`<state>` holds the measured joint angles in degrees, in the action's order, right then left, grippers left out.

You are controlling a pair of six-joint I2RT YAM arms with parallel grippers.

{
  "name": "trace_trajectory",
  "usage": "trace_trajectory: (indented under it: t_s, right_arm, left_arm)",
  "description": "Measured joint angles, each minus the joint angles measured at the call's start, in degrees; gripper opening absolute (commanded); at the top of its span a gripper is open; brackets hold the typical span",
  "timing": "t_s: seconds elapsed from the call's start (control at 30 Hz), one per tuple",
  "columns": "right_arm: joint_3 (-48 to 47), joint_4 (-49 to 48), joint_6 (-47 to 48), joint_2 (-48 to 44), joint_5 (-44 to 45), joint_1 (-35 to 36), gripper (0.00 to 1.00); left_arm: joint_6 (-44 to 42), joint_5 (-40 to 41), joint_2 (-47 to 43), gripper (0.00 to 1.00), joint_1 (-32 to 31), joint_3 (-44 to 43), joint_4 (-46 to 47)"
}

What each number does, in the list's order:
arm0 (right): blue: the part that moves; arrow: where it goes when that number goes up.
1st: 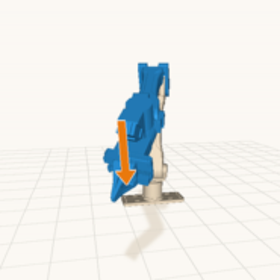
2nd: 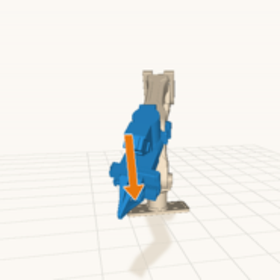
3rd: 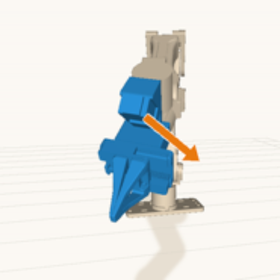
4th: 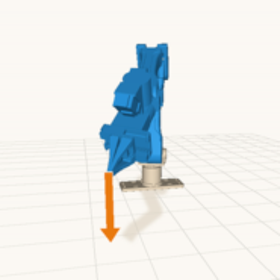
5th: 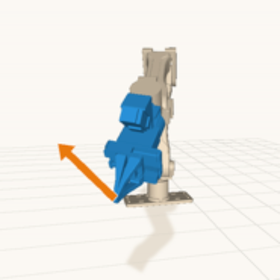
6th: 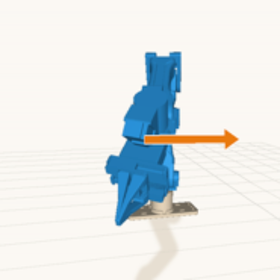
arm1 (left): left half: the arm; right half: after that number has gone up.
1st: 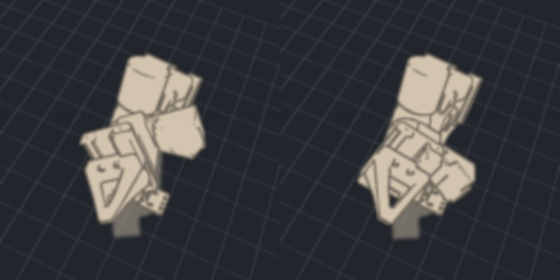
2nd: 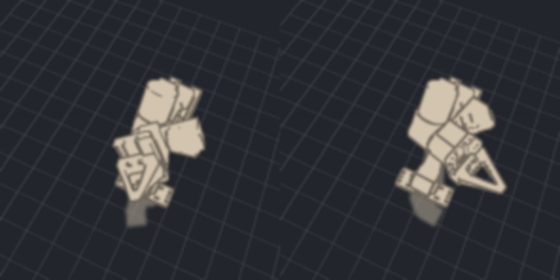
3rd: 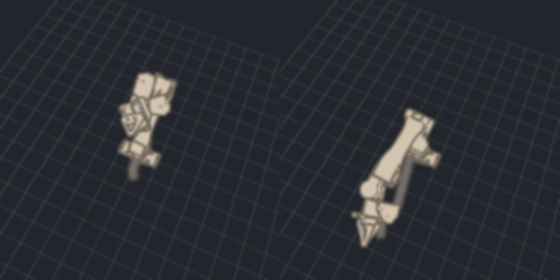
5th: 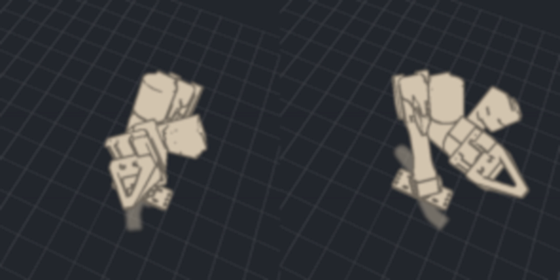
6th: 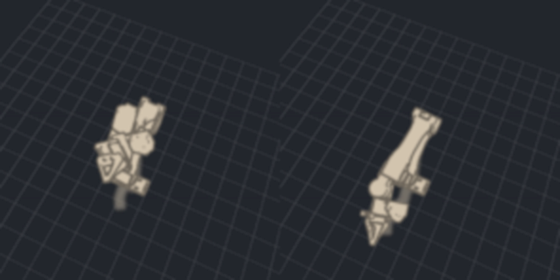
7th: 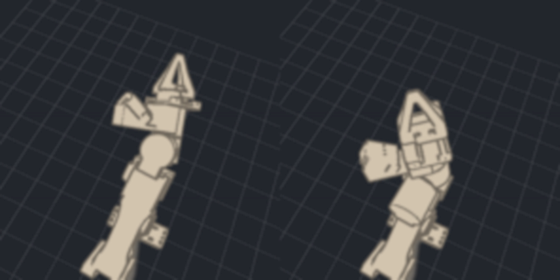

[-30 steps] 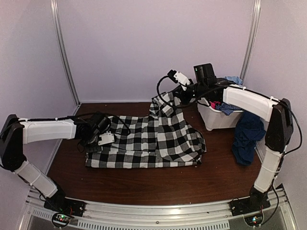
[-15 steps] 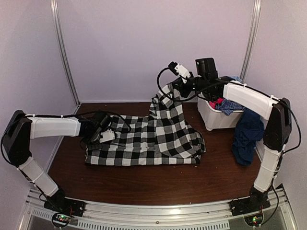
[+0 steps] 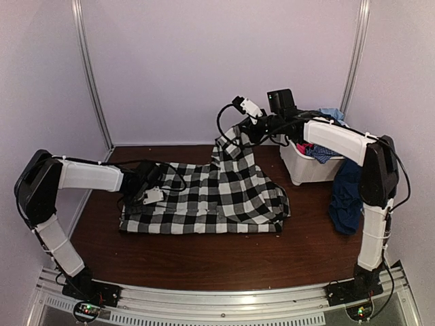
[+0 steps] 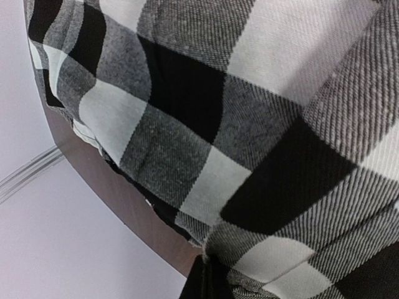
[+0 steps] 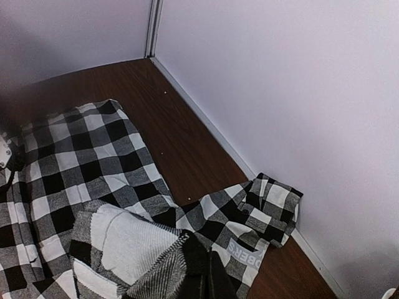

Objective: Fold and stack the mixed laundry pile
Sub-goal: Fold the flattened shirt at the center of the board.

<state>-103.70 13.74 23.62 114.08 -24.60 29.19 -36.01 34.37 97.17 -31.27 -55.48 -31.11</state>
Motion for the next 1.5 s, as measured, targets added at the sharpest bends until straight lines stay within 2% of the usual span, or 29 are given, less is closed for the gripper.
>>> trace_trajectory:
  t_s: [0.43,0.47,0.57,0.77,0.93,1.13,1.33,1.5]
  right_arm:
    - [-2.1,-1.07,-0.87,6.32,1.11,-0.11,0.0]
    - [-2.29,-1.2,-1.03,6.8,1.2,-0.15,0.0]
    - [-3.06,-0.94,-1.57,7.91,1.55,-0.24,0.0]
    - [-7.69,2.49,-5.07,8.52,1.57,-0.31,0.0]
    - [-11.74,3.21,-9.4,9.68,-0.04,-0.31,0.0]
    - [-15.3,6.54,-15.45,14.51,-2.84,-0.31,0.0]
    - [-12.22,8.94,-25.33,15.02,-6.34,0.13,0.0]
    - [-3.96,4.98,-34.95,13.66,-9.64,2.1,0.0]
  left_arm:
    - [-0.11,0.39,5.62,0.02,1.07,-1.18,1.81]
    - [-0.09,0.46,5.99,0.08,1.16,-1.2,1.95]
    - [0.61,1.22,6.47,0.37,1.42,-1.6,1.95]
    - [4.59,2.78,1.92,0.73,2.25,-4.52,3.58]
    - [8.83,3.08,-8.2,0.78,3.02,-6.29,6.69]
    - [20.52,0.9,-12.02,0.81,6.75,-11.34,4.83]
    - [36.72,-11.15,-16.04,0.92,14.38,-14.97,0.7]
    - [45.46,-22.4,-17.77,0.98,15.06,-14.43,-0.22]
